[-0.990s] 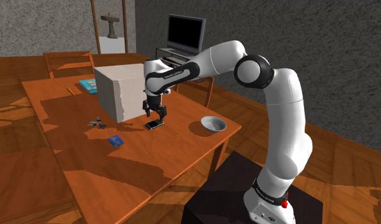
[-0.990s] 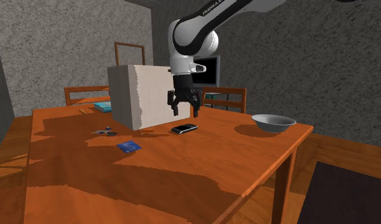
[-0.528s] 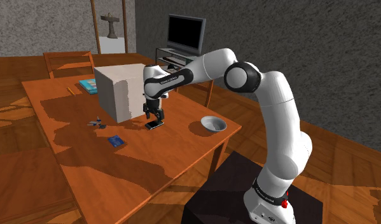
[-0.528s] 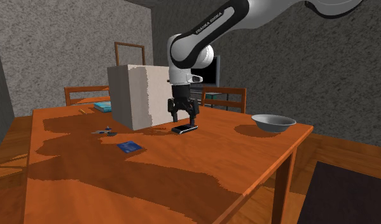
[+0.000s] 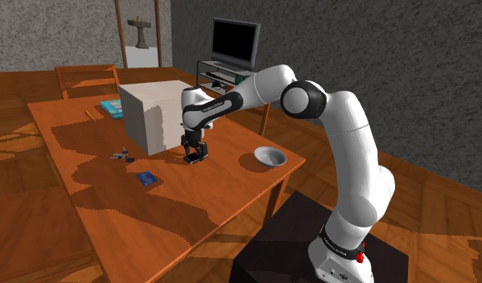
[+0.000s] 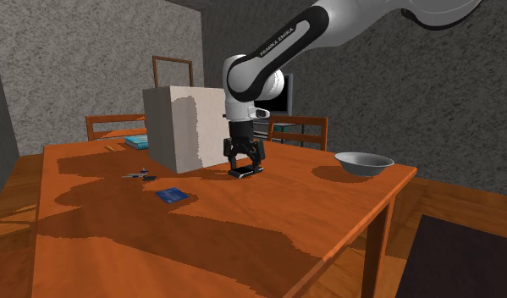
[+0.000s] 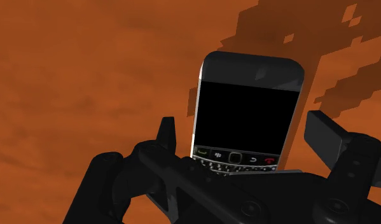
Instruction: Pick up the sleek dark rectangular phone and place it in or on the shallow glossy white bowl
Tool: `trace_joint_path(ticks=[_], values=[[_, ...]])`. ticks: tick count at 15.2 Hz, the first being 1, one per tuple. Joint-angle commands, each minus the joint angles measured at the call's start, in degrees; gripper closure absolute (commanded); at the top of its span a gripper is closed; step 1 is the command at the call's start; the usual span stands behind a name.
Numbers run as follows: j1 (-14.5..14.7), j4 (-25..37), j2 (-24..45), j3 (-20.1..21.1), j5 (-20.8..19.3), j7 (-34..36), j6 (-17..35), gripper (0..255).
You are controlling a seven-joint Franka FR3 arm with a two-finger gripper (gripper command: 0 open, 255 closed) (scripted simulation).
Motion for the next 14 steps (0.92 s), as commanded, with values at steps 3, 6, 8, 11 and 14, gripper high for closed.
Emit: trace_joint_path(ticks=[3, 6, 8, 11, 14], values=[[0.0, 0.0, 0.03, -0.01, -0.01, 0.0, 0.04, 0], [0.02, 0.02, 0.02, 0.0, -0.01, 0.03, 0.01, 255], [0.03, 0.09, 0.06, 0.0, -0.01, 0.03, -0.02, 255], [0.03, 0.08, 0.03, 0.0, 0.0, 0.03, -0.04, 255], [-0.04, 0.12, -0.38, 0.07, 0.1, -0.07, -0.49, 255]])
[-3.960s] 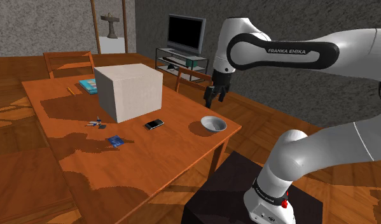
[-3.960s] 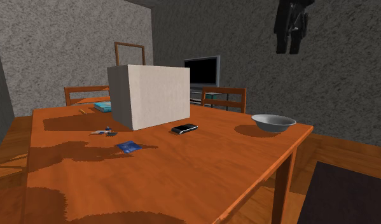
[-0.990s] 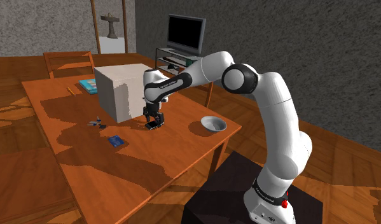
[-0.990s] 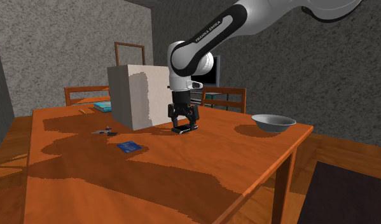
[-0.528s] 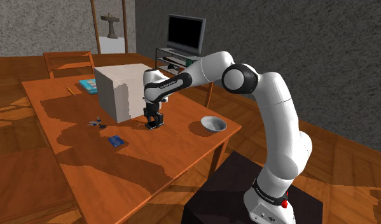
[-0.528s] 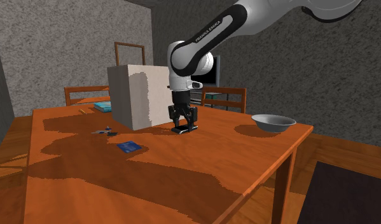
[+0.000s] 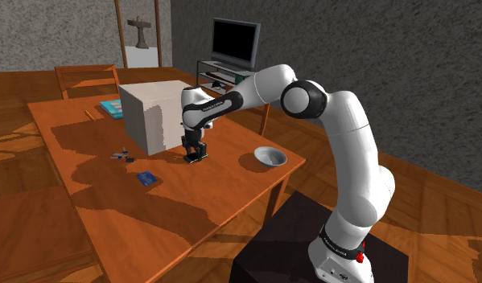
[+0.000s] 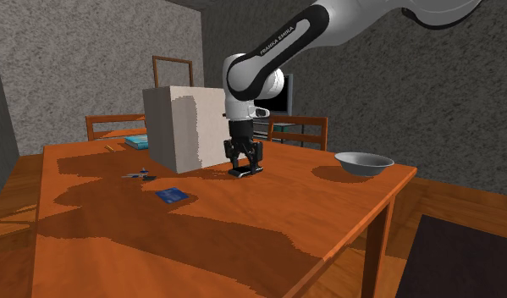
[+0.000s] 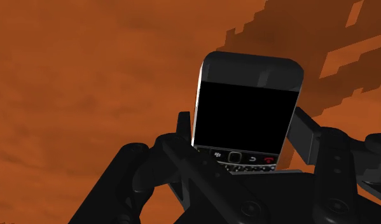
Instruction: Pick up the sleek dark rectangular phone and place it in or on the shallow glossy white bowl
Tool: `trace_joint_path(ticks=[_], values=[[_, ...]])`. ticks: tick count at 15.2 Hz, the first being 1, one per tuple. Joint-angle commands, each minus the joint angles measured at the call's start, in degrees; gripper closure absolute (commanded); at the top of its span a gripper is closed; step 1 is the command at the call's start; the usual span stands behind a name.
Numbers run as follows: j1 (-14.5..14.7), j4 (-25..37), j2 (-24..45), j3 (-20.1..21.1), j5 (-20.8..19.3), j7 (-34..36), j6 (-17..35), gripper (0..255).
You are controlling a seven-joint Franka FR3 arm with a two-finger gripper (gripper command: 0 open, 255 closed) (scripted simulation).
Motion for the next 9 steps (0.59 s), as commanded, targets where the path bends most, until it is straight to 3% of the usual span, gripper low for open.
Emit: trace_joint_path(ticks=[1, 9], values=[[-0.08, 0.17, -0.6, 0.1, 0.16, -0.12, -0.8, 255], [-0.3, 1.9, -3.46, 0.63, 0.98, -0.69, -5.33, 255]])
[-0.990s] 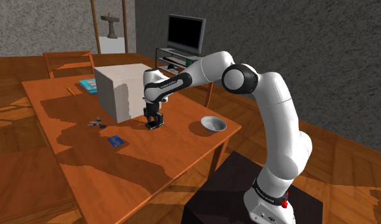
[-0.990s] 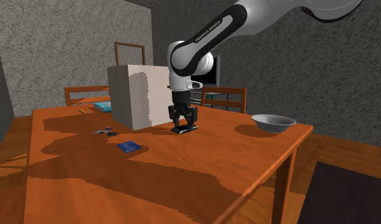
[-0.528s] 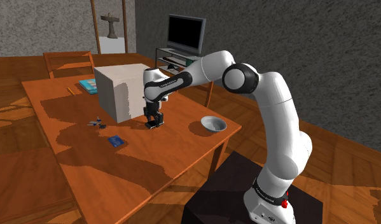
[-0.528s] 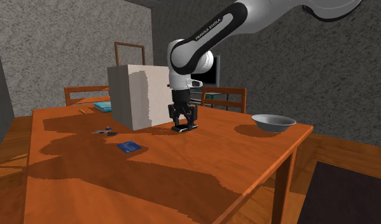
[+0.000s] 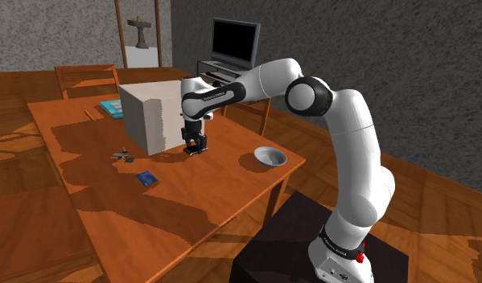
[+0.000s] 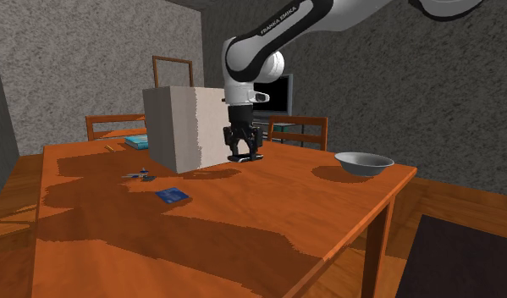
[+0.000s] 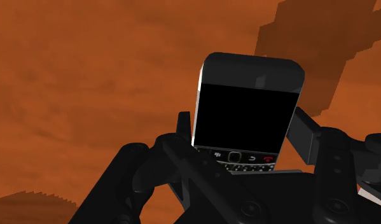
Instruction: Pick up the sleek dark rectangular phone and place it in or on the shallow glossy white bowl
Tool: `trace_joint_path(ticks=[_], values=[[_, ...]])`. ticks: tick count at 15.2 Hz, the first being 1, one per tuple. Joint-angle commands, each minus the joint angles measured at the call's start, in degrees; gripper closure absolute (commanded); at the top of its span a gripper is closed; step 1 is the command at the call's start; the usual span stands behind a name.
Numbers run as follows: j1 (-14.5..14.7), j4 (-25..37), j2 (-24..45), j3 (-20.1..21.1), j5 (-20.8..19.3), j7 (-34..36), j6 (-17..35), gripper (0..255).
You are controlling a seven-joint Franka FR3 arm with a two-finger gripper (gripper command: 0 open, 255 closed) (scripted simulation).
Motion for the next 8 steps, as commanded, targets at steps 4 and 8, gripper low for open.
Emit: trace_joint_path(ticks=[4, 8], values=[[-0.17, 1.12, -1.83, 0.3, 0.51, -0.4, -2.92, 255], [-0.19, 2.61, -2.87, 0.49, 0.84, -0.66, -5.41, 255]])
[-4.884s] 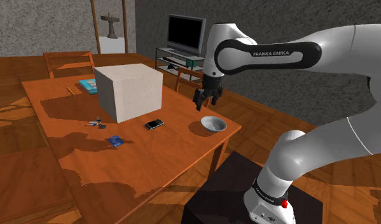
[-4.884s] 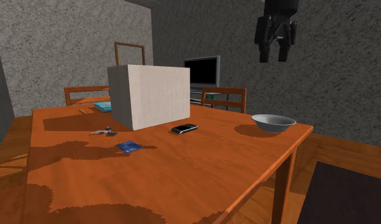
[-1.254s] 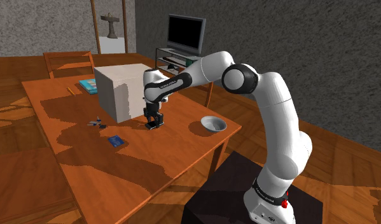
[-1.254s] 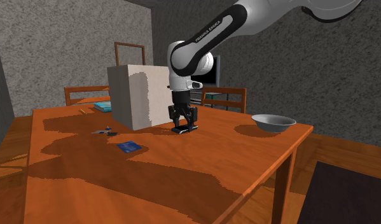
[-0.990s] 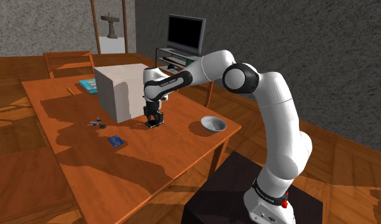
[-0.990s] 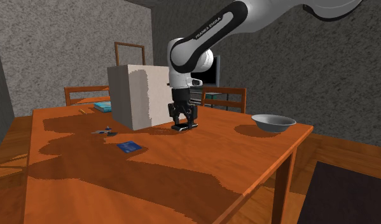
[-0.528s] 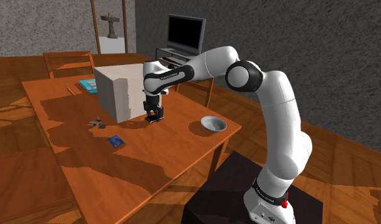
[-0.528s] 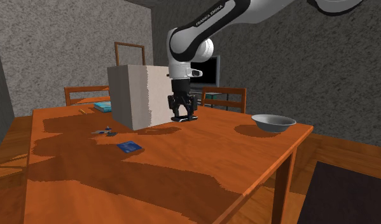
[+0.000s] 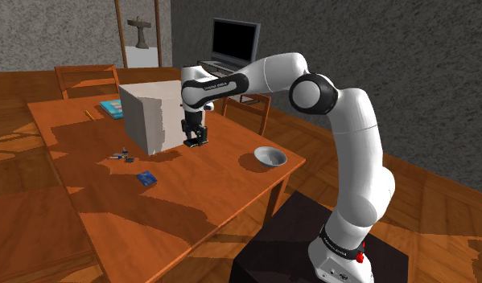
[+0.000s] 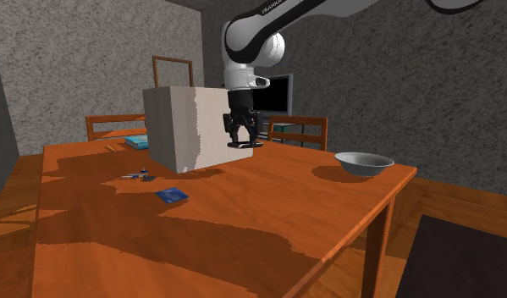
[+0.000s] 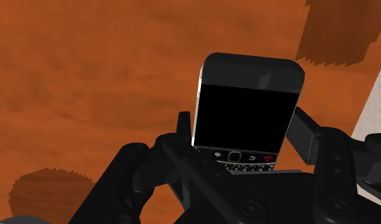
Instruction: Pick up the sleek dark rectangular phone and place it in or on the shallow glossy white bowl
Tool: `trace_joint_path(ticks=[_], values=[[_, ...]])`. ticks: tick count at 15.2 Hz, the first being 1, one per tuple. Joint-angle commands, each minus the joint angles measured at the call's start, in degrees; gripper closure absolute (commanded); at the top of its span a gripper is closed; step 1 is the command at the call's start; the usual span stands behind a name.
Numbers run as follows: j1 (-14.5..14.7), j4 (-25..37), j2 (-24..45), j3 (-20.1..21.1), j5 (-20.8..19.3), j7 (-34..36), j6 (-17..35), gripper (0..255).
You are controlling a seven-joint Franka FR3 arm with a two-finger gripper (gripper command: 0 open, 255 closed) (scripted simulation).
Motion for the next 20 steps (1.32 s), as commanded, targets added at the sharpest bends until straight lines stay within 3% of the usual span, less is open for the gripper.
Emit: trace_joint_path(ticks=[1, 6, 12, 20], values=[[-0.05, 0.61, -0.62, 0.09, 0.17, -0.15, -1.23, 255], [-0.01, 2.57, -1.51, 0.26, 0.48, -0.41, -4.03, 255], [-5.94, -15.45, -13.54, -0.1, 2.99, -5.52, 2.48, 255], [-12.18, -32.93, -26.59, -2.48, 6.18, -14.56, 7.75, 255]])
